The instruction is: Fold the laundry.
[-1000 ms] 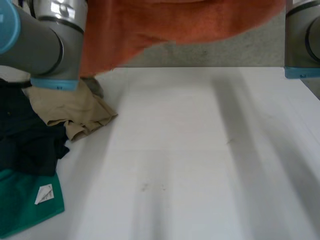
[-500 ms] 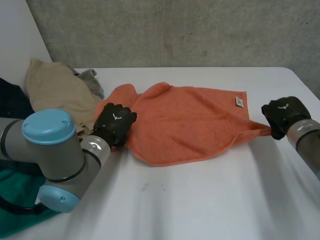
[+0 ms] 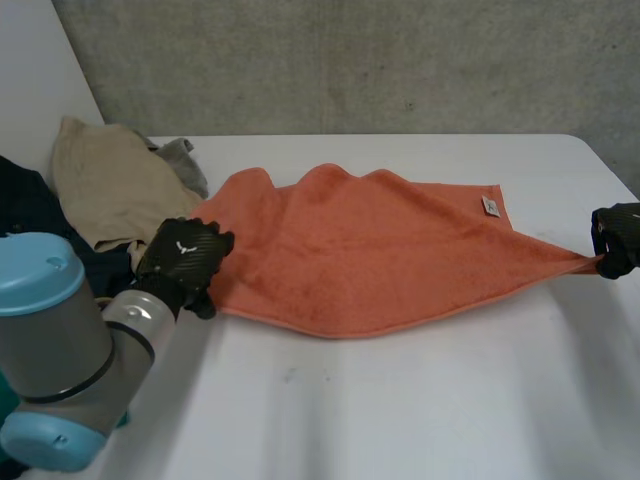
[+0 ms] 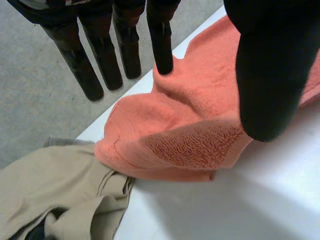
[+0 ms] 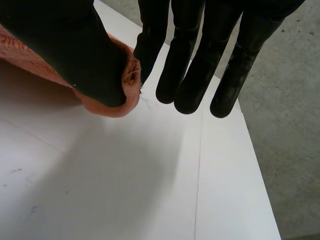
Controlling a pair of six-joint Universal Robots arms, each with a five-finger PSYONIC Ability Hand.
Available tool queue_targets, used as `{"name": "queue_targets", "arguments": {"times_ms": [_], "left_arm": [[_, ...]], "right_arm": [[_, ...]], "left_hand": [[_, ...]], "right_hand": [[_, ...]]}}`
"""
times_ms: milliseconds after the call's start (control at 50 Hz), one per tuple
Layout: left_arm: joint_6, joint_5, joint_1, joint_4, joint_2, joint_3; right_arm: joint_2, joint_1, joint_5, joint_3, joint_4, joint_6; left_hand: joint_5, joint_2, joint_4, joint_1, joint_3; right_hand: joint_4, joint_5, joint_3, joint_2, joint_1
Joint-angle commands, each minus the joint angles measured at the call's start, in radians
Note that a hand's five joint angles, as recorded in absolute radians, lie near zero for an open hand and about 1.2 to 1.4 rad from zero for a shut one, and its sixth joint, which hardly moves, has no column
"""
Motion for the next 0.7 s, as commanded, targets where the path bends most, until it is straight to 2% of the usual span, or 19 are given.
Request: {"name": "queue_targets", "arguments": {"times_ms": [20, 100, 180, 300, 580, 660, 700], "left_arm": [[-0.003, -0.006, 0.032, -0.150, 0.036, -0.045], [-0.003, -0.006, 0.039, -0.171, 0.027, -0.043], [-0.004, -0.005, 0.050, -0.138, -0.002, -0.011], [0.006, -0.005, 0.044, -0.082, -0.108, 0.081], [0.008, -0.009, -0.007, -0.085, -0.371, 0.380], [0.008, -0.009, -0.019, -0.087, -0.407, 0.429], [0.008, -0.008, -0.019, -0.085, -0.413, 0.443]], "right_arm": [[0.002, -0.001, -0.001, 0.004, -0.025, -0.008], [0.005, 0.004, -0.004, 0.006, -0.026, -0.008], [0.005, 0.009, -0.010, 0.013, -0.026, -0.008], [0.006, 0.010, -0.013, 0.023, -0.026, -0.008], [0.005, 0.007, -0.016, 0.027, -0.026, -0.008], [0.005, 0.007, -0.016, 0.027, -0.026, -0.008], [0.005, 0.007, -0.018, 0.027, -0.026, -0.008]], "left_hand": [[0.245, 0.239, 0.248, 0.239, 0.238], [0.207, 0.201, 0.210, 0.201, 0.200], [0.013, 0.008, 0.016, 0.007, 0.006], [0.016, 0.010, 0.019, 0.010, 0.009], [0.042, 0.037, 0.045, 0.037, 0.035], [0.198, 0.192, 0.200, 0.192, 0.191], [0.476, 0.470, 0.479, 0.470, 0.469]], "right_hand": [[0.591, 0.233, 0.212, 0.225, 0.410], [0.591, 0.233, 0.212, 0.225, 0.410], [0.591, 0.233, 0.212, 0.225, 0.410], [0.591, 0.233, 0.212, 0.225, 0.410], [0.591, 0.233, 0.212, 0.225, 0.410], [0.591, 0.233, 0.212, 0.225, 0.410], [0.591, 0.233, 0.212, 0.225, 0.410]]}}
